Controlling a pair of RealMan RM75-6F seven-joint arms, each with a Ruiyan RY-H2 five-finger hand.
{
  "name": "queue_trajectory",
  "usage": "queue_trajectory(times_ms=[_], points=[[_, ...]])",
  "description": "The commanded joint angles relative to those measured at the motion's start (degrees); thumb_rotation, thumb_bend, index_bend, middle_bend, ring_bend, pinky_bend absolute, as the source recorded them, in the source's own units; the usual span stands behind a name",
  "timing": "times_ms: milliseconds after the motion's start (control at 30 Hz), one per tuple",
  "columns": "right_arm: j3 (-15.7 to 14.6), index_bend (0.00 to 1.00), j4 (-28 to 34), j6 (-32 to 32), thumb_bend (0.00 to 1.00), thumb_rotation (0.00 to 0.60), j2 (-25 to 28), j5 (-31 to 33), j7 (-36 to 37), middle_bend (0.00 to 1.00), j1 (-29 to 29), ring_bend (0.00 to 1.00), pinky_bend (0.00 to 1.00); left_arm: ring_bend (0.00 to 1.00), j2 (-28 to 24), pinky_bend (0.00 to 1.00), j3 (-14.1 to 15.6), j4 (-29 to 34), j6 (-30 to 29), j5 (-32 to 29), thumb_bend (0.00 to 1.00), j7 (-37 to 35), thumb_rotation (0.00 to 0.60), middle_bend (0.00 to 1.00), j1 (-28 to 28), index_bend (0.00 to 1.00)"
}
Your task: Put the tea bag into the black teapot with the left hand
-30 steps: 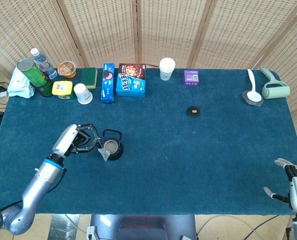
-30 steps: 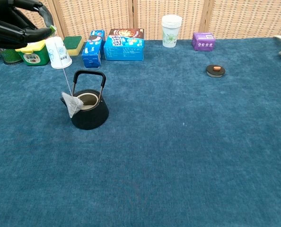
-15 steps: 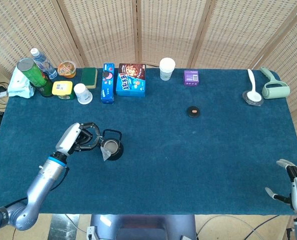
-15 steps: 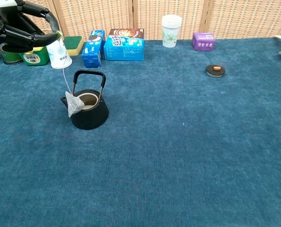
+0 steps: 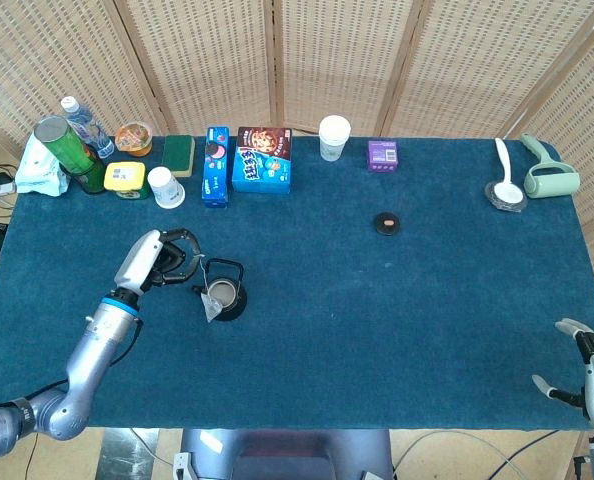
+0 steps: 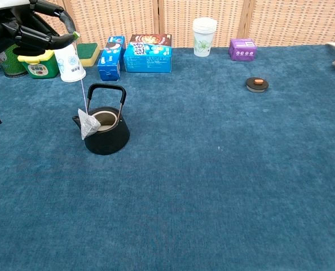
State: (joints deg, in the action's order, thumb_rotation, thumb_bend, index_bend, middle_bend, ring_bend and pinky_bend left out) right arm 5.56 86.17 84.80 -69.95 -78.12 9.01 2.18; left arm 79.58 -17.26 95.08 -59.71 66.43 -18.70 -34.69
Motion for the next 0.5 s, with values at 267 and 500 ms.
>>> queue_trajectory(times_ms=[267, 500], points=[[0.15, 0.24, -0.27, -0.22, 0.02, 0.6, 0.09, 0.26, 0.42, 0.22, 0.1, 0.23, 0.16, 1.0, 1.92, 0.98, -1.4, -1.85, -0.76, -1.92, 0.55, 1.7, 0.6, 1.0, -0.87, 0.69], [0.16, 0.24, -0.52, -0.31, 0.02, 0.6, 0.04, 0.3, 0.74, 0.22, 0.2, 0.23, 0.16, 1.0, 2.02, 0.98, -0.89, -1.67, 0.14, -2.24, 0.55, 2.32, 0.6, 1.0, -0.98, 0.69]])
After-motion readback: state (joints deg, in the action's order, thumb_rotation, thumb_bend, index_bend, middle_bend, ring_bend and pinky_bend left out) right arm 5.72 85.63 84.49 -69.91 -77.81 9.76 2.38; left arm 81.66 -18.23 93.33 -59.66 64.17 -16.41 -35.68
